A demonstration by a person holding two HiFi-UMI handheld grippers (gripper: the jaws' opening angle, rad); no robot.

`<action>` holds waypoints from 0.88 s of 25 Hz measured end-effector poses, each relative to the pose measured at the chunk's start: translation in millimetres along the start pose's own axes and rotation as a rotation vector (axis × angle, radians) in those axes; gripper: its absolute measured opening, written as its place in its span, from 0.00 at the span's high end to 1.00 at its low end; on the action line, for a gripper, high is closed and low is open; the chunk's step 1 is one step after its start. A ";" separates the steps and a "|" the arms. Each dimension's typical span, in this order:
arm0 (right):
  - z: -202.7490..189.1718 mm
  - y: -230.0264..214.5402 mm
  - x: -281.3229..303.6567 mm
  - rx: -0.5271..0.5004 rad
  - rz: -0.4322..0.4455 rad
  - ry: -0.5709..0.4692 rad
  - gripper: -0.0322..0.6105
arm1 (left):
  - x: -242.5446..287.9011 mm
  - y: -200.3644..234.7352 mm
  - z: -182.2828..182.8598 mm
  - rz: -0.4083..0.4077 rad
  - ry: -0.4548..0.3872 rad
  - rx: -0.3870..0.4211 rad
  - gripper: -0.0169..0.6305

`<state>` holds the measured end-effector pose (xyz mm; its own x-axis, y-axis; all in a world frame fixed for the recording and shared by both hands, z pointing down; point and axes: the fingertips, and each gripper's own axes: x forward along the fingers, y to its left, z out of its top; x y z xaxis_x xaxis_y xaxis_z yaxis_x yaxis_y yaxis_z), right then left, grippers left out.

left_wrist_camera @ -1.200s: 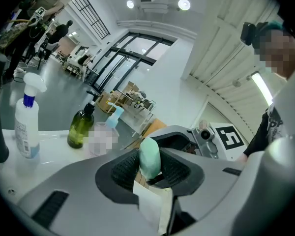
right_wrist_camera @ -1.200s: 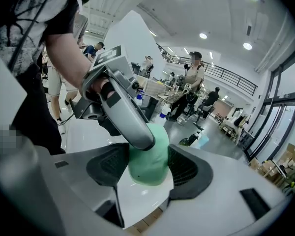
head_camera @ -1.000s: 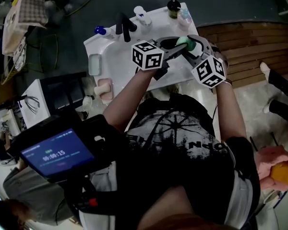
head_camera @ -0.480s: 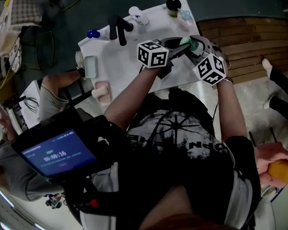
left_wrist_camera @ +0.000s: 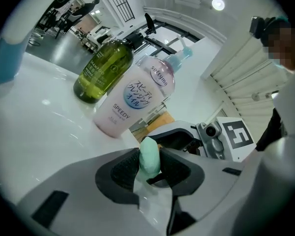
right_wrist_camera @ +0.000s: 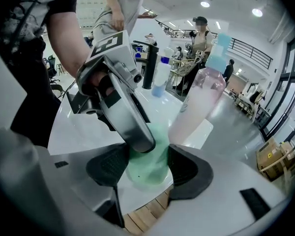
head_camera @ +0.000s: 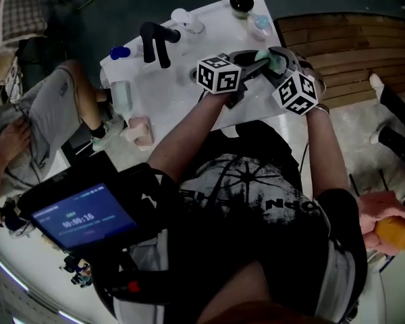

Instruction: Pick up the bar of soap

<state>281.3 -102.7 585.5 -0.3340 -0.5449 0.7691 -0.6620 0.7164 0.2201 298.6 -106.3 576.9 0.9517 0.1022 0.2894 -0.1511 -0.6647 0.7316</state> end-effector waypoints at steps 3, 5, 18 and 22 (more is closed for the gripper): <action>-1.5 -1.8 6.7 0.001 0.011 0.003 0.54 | 0.5 10.8 -2.4 0.020 0.008 -0.001 0.77; -1.2 -2.5 8.7 0.003 0.018 0.005 0.54 | 0.7 15.4 -4.9 0.040 0.032 0.025 0.76; -3.5 -3.4 13.8 0.028 0.022 0.009 0.54 | -3.1 22.9 -2.1 0.158 0.050 0.166 0.69; -7.3 -4.5 16.8 0.034 0.027 0.017 0.53 | -1.5 25.5 -0.4 0.173 0.049 0.177 0.65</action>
<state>283.6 -111.9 601.8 -0.3406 -0.5181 0.7846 -0.6754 0.7154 0.1792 293.2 -123.2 595.3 0.9009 0.0088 0.4339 -0.2574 -0.7942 0.5505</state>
